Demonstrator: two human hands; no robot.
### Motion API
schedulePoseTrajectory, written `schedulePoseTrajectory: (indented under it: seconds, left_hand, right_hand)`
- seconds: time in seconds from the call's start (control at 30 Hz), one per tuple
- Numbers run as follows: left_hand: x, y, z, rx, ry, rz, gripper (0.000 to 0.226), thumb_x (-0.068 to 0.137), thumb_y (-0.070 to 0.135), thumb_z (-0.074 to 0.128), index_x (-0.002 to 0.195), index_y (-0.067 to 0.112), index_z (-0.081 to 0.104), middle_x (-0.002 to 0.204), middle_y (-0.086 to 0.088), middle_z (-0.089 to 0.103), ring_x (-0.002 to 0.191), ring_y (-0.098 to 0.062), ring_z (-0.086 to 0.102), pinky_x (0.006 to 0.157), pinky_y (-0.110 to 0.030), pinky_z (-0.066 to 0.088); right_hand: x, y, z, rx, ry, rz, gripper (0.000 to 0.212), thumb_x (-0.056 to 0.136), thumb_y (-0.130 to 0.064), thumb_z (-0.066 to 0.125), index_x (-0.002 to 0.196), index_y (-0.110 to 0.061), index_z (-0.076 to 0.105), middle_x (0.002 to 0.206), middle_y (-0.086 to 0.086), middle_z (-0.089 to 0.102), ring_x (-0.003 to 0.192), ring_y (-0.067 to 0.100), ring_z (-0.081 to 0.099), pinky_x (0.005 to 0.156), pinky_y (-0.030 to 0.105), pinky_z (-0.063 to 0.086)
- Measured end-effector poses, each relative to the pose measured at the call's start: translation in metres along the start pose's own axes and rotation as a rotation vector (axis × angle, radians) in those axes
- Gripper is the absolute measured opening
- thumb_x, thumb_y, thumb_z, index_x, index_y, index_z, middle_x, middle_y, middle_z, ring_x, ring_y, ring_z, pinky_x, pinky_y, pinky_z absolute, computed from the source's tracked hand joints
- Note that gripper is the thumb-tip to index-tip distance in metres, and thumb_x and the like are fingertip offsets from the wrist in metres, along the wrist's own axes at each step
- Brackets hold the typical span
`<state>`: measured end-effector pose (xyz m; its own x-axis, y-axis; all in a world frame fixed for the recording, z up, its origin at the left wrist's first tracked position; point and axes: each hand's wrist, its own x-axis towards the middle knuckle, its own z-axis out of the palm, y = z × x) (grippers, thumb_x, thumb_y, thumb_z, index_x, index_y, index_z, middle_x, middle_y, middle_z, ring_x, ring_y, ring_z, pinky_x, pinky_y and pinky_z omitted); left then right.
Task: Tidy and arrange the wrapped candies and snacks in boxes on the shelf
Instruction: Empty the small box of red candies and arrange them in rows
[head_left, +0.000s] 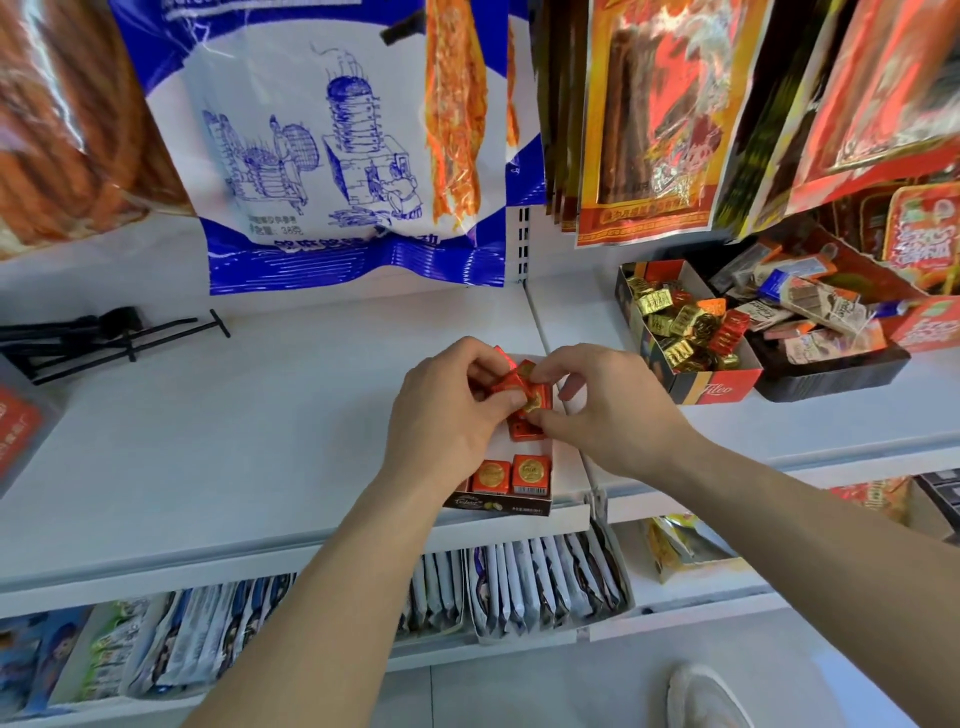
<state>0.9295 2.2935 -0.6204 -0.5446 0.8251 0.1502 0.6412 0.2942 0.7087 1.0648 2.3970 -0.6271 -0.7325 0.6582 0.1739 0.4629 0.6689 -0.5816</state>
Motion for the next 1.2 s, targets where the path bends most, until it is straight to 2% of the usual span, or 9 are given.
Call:
schedulePoseTrajectory:
  seconds: [0.1, 0.23, 0.37, 0.47, 0.57, 0.67, 0.97, 1.13, 1.2]
  left_hand:
    - [-0.002, 0.0, -0.014, -0.183, 0.081, -0.057, 0.018, 0.084, 0.023, 0.076, 0.093, 0.029, 0.063, 0.09, 0.017, 0.065, 0.083, 0.002, 0.062, 0.071, -0.015, 0.048]
    - [-0.012, -0.001, -0.029, -0.531, 0.032, -0.156, 0.018, 0.087, 0.01, 0.073, 0.097, 0.024, 0.069, 0.099, 0.003, 0.071, 0.082, -0.015, 0.074, 0.072, -0.03, 0.061]
    - [-0.018, -0.003, -0.028, -0.575, -0.044, -0.147, 0.028, 0.088, 0.009, 0.071, 0.098, 0.035, 0.076, 0.1, 0.004, 0.075, 0.094, -0.019, 0.073, 0.088, -0.04, 0.058]
    - [-0.019, -0.001, -0.03, -0.636, -0.088, -0.164, 0.034, 0.092, 0.004, 0.065, 0.11, 0.032, 0.072, 0.104, 0.003, 0.076, 0.095, -0.013, 0.073, 0.092, -0.036, 0.058]
    - [-0.019, -0.002, -0.031, -0.584, -0.114, -0.151, 0.039, 0.093, 0.006, 0.064, 0.12, 0.034, 0.067, 0.104, 0.005, 0.076, 0.094, -0.01, 0.073, 0.092, -0.037, 0.057]
    - [-0.019, -0.003, -0.032, -0.583, -0.106, -0.163, 0.032, 0.093, 0.005, 0.064, 0.113, 0.03, 0.067, 0.097, 0.006, 0.077, 0.091, -0.01, 0.074, 0.092, -0.039, 0.057]
    - [-0.02, -0.004, -0.034, -0.597, -0.144, -0.138, 0.034, 0.095, 0.001, 0.06, 0.11, 0.029, 0.071, 0.105, 0.007, 0.072, 0.094, -0.01, 0.072, 0.087, -0.027, 0.058]
    - [-0.019, -0.028, -0.038, -0.076, -0.063, -0.047, 0.019, 0.093, 0.023, 0.066, 0.101, 0.039, 0.07, 0.1, 0.016, 0.066, 0.085, 0.0, 0.061, 0.073, -0.013, 0.044]
    - [-0.02, -0.036, -0.036, -0.016, -0.096, -0.054, 0.015, 0.091, 0.027, 0.067, 0.095, 0.041, 0.071, 0.099, 0.014, 0.063, 0.084, -0.001, 0.057, 0.071, -0.013, 0.039]
  right_hand:
    - [0.0, -0.002, -0.01, 0.197, 0.048, 0.056, 0.024, 0.083, -0.02, 0.078, 0.1, -0.032, 0.066, 0.098, -0.015, 0.065, 0.077, 0.004, 0.065, 0.066, 0.02, 0.054]
    - [-0.003, -0.012, -0.028, 0.577, -0.012, 0.157, 0.028, 0.085, -0.007, 0.075, 0.105, -0.026, 0.068, 0.104, -0.004, 0.066, 0.082, 0.017, 0.07, 0.075, 0.038, 0.061]
    - [-0.004, -0.023, -0.031, 0.742, -0.13, 0.132, 0.032, 0.081, 0.003, 0.075, 0.105, -0.017, 0.07, 0.107, 0.007, 0.069, 0.083, 0.02, 0.07, 0.08, 0.035, 0.061]
    - [-0.002, -0.023, -0.028, 0.783, -0.126, 0.145, 0.03, 0.082, 0.002, 0.075, 0.105, -0.018, 0.073, 0.107, 0.009, 0.07, 0.088, 0.028, 0.071, 0.083, 0.04, 0.061]
    - [-0.002, -0.021, -0.024, 0.804, -0.115, 0.164, 0.027, 0.084, -0.002, 0.074, 0.103, -0.02, 0.075, 0.11, 0.013, 0.069, 0.097, 0.035, 0.069, 0.085, 0.048, 0.059]
    - [-0.001, -0.021, -0.023, 0.791, -0.102, 0.172, 0.03, 0.08, -0.005, 0.077, 0.107, -0.02, 0.074, 0.105, 0.01, 0.071, 0.095, 0.037, 0.069, 0.083, 0.049, 0.059]
    - [0.003, -0.022, -0.02, 0.752, -0.188, 0.152, 0.035, 0.078, -0.003, 0.079, 0.11, -0.017, 0.073, 0.103, 0.005, 0.075, 0.091, 0.025, 0.072, 0.087, 0.047, 0.059]
    - [0.007, -0.022, -0.012, 0.641, -0.281, 0.185, 0.032, 0.078, -0.001, 0.08, 0.105, -0.017, 0.074, 0.1, 0.007, 0.075, 0.09, 0.024, 0.07, 0.089, 0.044, 0.058]
    - [0.006, -0.024, -0.007, 0.589, -0.366, 0.196, 0.028, 0.077, -0.003, 0.081, 0.1, -0.017, 0.073, 0.096, 0.008, 0.075, 0.093, 0.025, 0.071, 0.085, 0.039, 0.06]
